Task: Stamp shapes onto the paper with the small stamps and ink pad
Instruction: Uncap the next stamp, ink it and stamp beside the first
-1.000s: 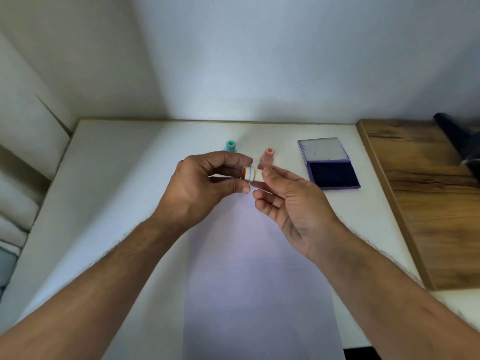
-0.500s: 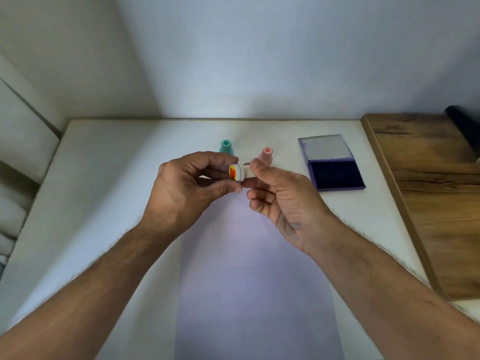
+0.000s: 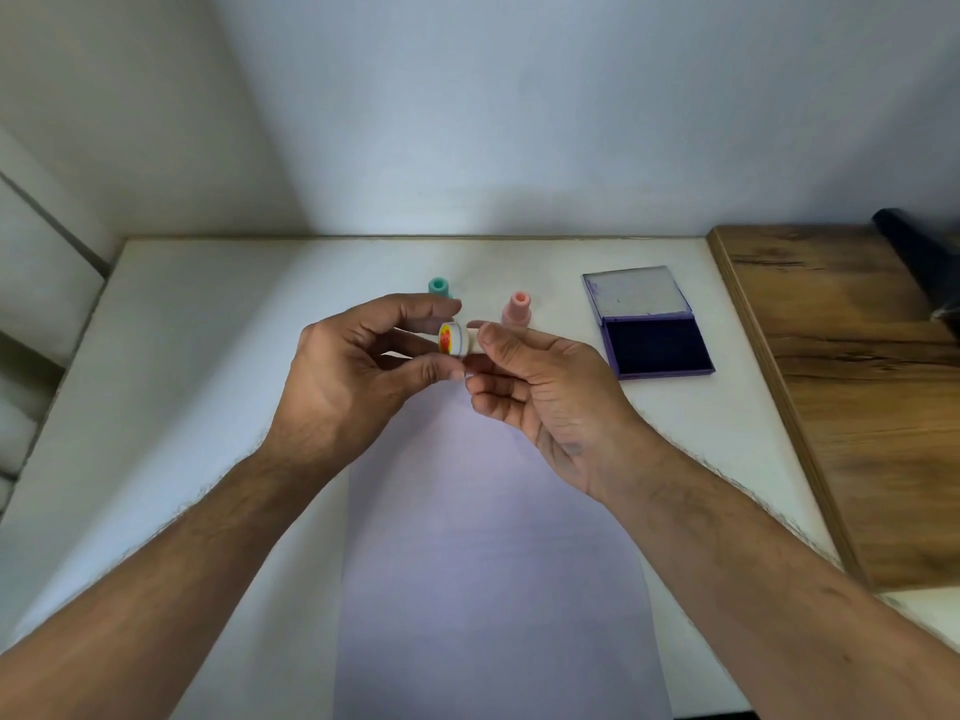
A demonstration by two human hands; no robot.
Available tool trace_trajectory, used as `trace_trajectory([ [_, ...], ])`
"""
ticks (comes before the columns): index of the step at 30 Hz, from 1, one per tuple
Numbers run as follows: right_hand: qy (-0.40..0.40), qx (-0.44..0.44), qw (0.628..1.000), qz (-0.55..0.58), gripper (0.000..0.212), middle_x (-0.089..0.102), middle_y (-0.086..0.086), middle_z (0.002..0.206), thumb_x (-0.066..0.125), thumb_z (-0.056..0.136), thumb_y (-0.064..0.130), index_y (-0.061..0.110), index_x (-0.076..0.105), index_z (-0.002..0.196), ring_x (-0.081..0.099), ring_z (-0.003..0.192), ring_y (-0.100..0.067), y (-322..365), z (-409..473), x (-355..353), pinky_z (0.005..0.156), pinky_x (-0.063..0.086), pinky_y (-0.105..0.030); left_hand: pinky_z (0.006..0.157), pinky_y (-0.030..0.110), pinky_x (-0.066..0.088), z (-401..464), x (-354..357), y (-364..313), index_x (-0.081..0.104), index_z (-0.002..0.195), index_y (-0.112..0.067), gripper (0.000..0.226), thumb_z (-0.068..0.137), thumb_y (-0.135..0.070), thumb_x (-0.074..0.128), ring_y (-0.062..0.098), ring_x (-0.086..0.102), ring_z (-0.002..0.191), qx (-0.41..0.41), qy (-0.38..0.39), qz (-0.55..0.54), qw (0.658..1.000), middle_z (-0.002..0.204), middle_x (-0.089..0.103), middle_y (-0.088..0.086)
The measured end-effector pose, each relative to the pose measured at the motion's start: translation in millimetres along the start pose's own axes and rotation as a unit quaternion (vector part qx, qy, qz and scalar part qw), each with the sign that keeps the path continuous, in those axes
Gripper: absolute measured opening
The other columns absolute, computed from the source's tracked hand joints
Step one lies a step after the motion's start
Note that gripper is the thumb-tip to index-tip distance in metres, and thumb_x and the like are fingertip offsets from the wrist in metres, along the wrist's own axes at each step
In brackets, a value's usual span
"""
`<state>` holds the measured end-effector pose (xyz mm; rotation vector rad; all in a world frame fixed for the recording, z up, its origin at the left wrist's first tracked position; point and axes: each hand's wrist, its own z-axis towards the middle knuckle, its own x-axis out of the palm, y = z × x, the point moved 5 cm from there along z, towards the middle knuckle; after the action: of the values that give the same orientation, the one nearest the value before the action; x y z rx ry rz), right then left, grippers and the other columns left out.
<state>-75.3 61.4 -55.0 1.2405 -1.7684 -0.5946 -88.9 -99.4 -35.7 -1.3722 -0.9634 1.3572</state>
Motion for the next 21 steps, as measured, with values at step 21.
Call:
trace_trajectory([
  [21, 0.016, -0.05, 0.995, 0.082, 0.014, 0.075, -0.015, 0.086, 0.064, 0.086, -0.002, 0.001, 0.071, 0.098, 0.073, 0.074, -0.021, 23, -15, -16, 0.072, 0.061, -0.031, 0.092, 0.032, 0.057, 4, 22, -31, 0.078, 0.094, -0.027, 0.035, 0.074, 0.001, 0.08, 0.009, 0.074, 0.095, -0.025, -0.005, -0.045, 0.999, 0.091, 0.079, -0.007],
])
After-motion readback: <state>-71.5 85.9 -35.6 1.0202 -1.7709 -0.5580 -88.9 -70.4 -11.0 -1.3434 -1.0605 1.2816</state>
